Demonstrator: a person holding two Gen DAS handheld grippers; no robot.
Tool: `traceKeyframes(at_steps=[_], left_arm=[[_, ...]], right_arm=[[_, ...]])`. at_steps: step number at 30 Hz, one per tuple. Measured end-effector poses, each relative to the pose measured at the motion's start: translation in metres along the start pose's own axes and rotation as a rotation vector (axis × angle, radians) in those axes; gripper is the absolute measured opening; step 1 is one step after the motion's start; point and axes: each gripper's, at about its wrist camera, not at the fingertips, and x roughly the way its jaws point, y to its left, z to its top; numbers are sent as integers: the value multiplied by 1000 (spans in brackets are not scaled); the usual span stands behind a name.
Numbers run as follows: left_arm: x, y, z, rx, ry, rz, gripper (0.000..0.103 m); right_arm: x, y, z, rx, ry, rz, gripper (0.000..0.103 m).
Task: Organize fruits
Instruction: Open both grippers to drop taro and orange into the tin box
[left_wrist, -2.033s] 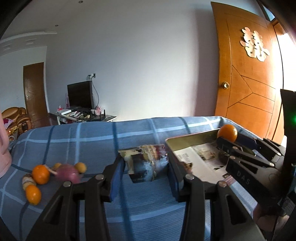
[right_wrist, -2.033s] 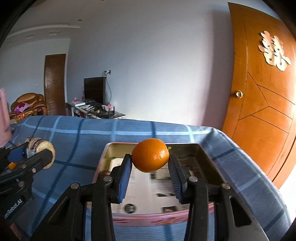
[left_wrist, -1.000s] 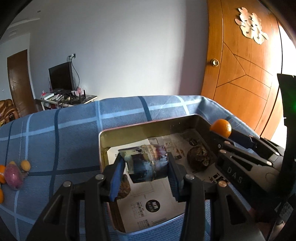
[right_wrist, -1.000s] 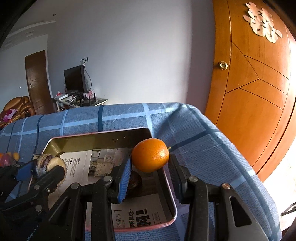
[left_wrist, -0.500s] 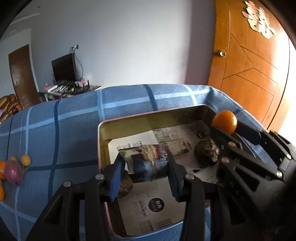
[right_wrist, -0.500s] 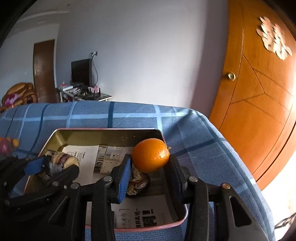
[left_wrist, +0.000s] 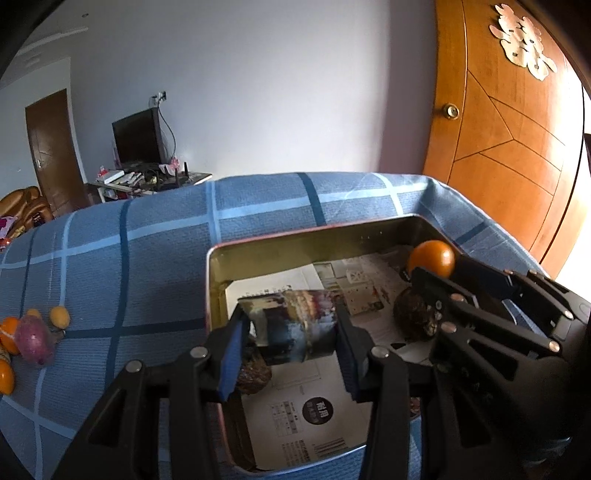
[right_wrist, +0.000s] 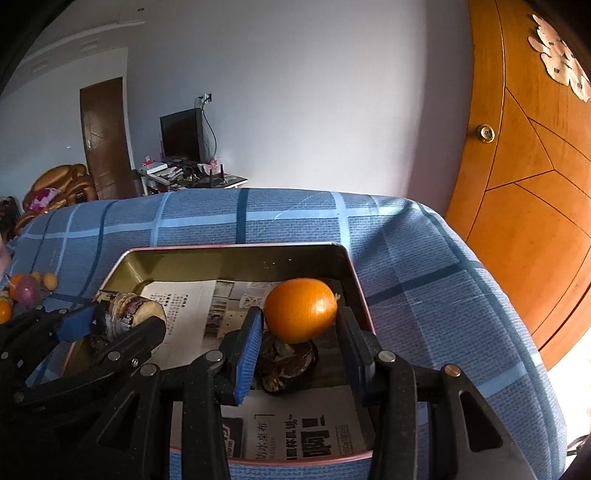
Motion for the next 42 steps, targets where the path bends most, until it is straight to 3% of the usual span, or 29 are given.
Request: traceKeyframes(at_steps=[2, 6, 9, 14, 16, 26, 35, 42], left_arm=[[-4, 1, -1, -9, -22, 5, 52], [-19, 11, -2, -48, -98, 11, 75], [-32, 16, -2, -53, -173, 6, 91], [-58, 26, 1, -39, -314, 95, 103], [-61, 34, 1, -48, -326, 110, 103], [-61, 51, -14, -42, -306, 210, 103], [-72, 65, -24, -71, -316, 199, 103], [-82, 68, -31, -43, -321, 186, 103]], right_arm=[[-3, 0, 0, 3, -13, 7, 44], [-13, -6, -1, 40, -63, 26, 46], [-29, -16, 0, 99, -148, 24, 55], [-73, -37, -4, 210, -390, -88, 86], [-79, -45, -7, 262, -444, -110, 91], [-79, -38, -17, 279, -457, -153, 91], [-80, -16, -22, 212, -410, -196, 91], [-89, -10, -31, 241, -403, -218, 91]])
